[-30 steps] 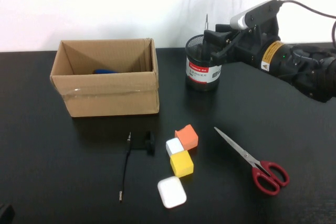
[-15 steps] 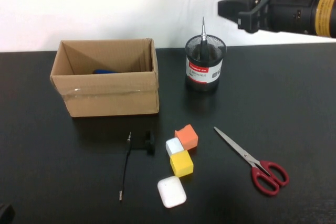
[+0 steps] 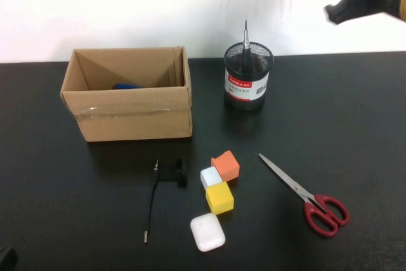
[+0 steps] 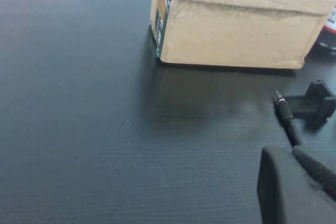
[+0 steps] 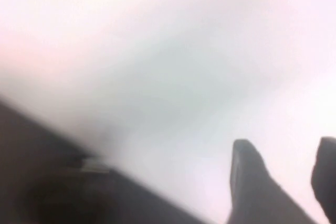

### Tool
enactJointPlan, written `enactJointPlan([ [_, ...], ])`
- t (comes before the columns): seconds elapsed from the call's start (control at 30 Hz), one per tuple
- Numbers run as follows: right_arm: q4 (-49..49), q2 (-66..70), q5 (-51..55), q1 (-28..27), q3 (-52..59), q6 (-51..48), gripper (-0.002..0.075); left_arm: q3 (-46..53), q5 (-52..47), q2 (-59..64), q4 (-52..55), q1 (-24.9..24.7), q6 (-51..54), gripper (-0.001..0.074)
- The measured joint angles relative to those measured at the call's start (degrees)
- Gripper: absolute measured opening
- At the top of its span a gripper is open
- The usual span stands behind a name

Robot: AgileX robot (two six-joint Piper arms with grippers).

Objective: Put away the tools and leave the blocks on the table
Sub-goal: Pick up the scissors from the table

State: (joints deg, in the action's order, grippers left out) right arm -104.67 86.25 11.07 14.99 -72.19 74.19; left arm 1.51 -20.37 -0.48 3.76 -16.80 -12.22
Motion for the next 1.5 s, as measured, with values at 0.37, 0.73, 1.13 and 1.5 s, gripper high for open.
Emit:
enactJointPlan([
  [0.37,82.1,5.1,42.7,0.9,-5.1,-66.3,0.0213,0.0,0.0,0.0,0.0,0.0,0.0,0.0004],
  [0.73,103.3,7.8,37.2,11.8,1.4,-79.6,0.0258,0.0,0.0,0.0,0.0,0.0,0.0,0.0004],
  [1.13,104.7,18.9,35.6,14.2,1.9,-86.9,0.0404,0.0,0.0,0.0,0.0,0.0,0.0,0.0004],
  [1.5,102.3,24.4,37.2,14.2,1.4,-86.7,-0.0003,0.0,0.0,0.0,0.0,0.0,0.0,0.0004],
])
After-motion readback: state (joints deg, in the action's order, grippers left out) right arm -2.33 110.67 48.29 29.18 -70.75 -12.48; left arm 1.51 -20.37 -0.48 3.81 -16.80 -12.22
